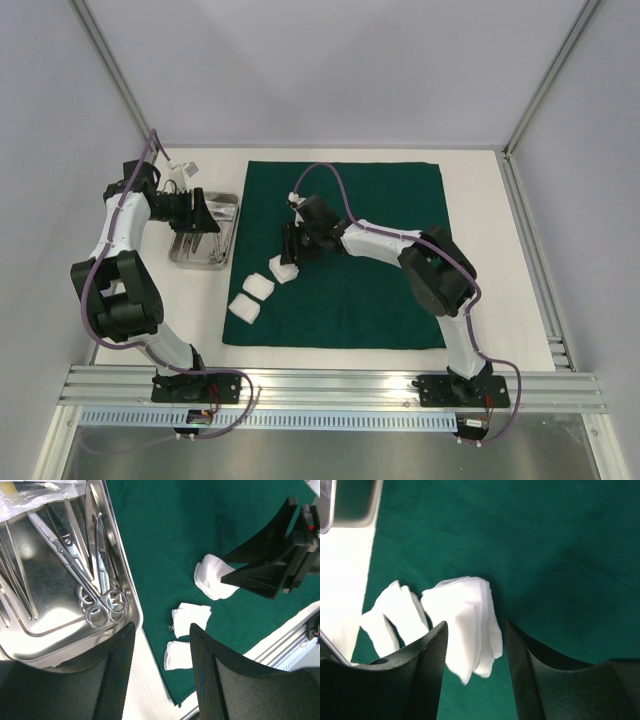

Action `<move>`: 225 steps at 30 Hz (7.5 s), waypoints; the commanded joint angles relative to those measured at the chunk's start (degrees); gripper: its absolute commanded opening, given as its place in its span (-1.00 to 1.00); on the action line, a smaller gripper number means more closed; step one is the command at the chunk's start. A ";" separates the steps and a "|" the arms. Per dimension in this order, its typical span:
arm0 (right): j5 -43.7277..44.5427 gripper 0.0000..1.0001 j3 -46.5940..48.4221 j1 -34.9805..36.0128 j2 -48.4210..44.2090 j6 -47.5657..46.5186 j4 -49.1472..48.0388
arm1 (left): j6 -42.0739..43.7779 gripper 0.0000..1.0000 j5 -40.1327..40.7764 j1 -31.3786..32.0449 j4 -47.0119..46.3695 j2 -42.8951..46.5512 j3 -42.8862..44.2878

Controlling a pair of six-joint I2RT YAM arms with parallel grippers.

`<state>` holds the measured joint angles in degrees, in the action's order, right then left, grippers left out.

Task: Prepare the surgical pack

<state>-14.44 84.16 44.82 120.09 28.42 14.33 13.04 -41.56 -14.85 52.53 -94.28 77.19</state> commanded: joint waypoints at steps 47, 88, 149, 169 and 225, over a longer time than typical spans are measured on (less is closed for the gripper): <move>1.17 -0.99 -3.12 3.70 -16.91 -1.27 -7.21 | 4.54 0.54 -11.00 19.16 -2.43 5.16 0.42; 3.54 0.33 -7.69 2.91 -21.65 -1.97 -7.56 | 5.24 -1.00 -9.33 2.57 3.89 -1.78 2.88; 2.83 0.33 -5.94 2.91 -19.46 -2.06 -3.43 | -2.58 -0.89 8.60 -14.86 -13.95 -7.15 -8.28; 2.49 0.33 -7.26 2.99 -18.85 -1.01 -3.34 | -2.14 -0.01 12.82 -14.77 -15.79 -4.51 -9.07; -13.68 -0.99 6.37 12.31 -2.06 2.50 -3.86 | 2.87 -0.02 4.30 -11.08 -6.48 7.27 -9.34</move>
<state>-25.39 89.27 56.29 118.63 29.89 12.99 14.48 -35.77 -26.26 45.65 -88.95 67.77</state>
